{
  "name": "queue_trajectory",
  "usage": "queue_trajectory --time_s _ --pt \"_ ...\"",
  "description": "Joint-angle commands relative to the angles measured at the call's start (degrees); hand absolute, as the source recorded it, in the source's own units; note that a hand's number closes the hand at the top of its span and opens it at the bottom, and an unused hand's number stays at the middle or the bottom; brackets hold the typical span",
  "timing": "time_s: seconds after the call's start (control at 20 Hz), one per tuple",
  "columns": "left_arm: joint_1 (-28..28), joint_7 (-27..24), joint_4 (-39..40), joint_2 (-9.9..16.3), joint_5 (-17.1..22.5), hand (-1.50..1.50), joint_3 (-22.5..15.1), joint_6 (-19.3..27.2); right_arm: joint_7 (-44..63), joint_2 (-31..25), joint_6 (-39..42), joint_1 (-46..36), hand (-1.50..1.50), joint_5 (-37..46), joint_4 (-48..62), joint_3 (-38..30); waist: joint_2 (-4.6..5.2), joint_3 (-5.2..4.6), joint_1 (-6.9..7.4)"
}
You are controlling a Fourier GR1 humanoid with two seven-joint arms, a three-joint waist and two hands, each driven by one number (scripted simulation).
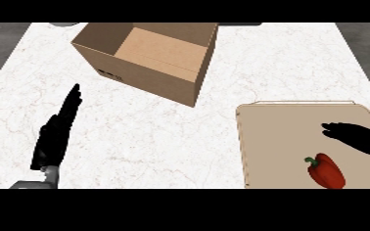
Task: Pick the bell pepper from the tray and place it in the cardboard box
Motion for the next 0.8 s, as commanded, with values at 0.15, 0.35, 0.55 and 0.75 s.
queue_trajectory --time_s 0.15,0.35,0.55,0.75 --pt "1.01 2.41 -3.50 -0.74 -1.51 0.00 1.86 -2.29 -0.25 5.32 0.11 0.11 -1.50 8.55 2.29 0.16 0.02 0.01 0.21" --pt "0.05 2.06 -1.77 -1.84 -2.84 0.00 3.44 -3.49 -1.17 8.38 0.40 0.67 -1.50 11.31 2.14 -1.38 0.02 0.00 0.09" --pt "0.58 -3.42 2.40 -2.29 -1.60 0.00 6.31 -5.42 -2.60 9.80 -0.08 1.49 -1.50 14.18 2.21 -1.20 0.04 -0.01 -0.02" --pt "0.58 -0.50 -0.83 -1.80 -2.57 0.00 7.63 -6.95 -2.51 13.39 -1.04 0.45 -1.50 16.99 3.68 -1.94 0.03 0.00 0.10"
